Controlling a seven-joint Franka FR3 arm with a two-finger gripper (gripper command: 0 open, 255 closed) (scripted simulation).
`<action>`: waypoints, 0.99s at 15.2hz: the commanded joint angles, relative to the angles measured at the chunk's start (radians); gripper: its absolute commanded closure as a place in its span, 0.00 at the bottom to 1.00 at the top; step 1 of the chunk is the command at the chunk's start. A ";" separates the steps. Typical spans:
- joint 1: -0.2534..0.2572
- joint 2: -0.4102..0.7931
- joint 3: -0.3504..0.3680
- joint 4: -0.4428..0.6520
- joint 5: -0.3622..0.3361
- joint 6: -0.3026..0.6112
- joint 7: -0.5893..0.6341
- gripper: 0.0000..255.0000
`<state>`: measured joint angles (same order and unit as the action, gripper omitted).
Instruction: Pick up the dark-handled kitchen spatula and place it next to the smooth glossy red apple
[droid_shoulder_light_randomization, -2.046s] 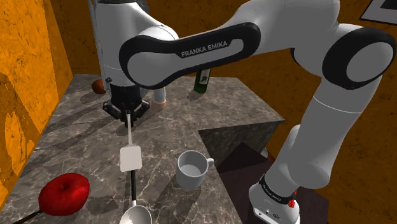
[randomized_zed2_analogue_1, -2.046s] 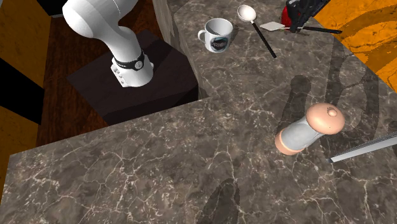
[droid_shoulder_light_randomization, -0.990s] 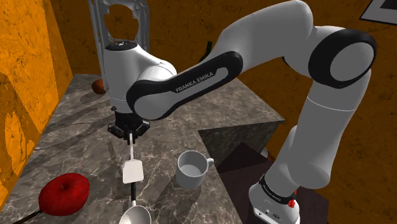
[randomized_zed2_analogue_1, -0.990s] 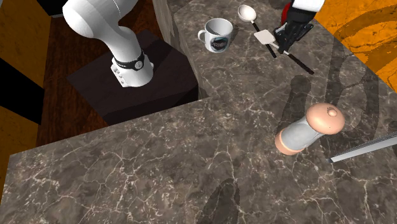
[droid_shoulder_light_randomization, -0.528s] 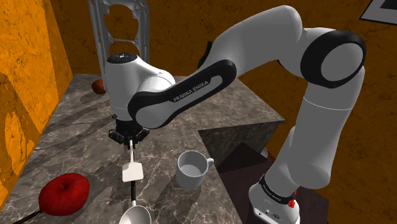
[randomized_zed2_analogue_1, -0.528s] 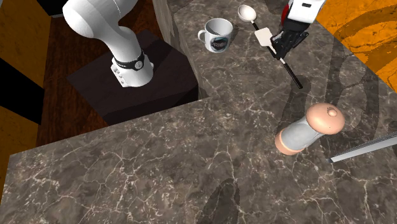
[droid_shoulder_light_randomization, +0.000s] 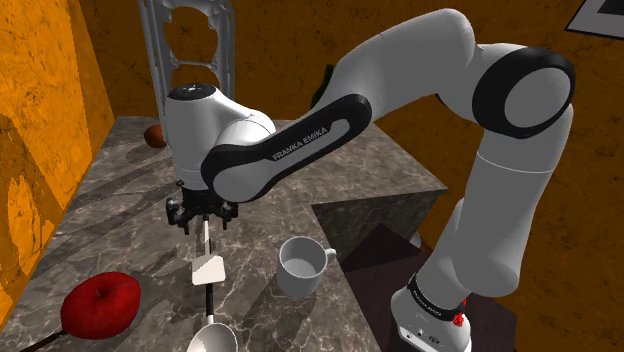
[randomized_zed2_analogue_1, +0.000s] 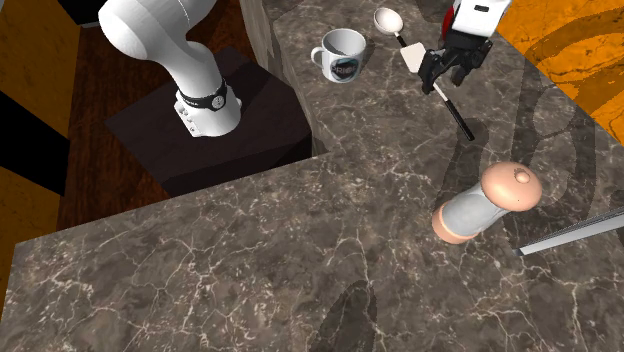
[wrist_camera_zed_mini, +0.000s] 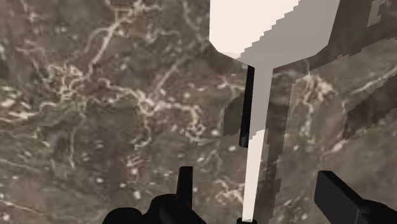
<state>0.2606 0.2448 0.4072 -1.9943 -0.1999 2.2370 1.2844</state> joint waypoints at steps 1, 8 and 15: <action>0.000 0.000 0.000 0.000 0.000 0.000 0.000 0.00; -0.006 -0.065 0.013 0.051 0.042 -0.109 -0.028 0.00; -0.006 -0.065 0.013 0.051 0.042 -0.109 -0.027 0.00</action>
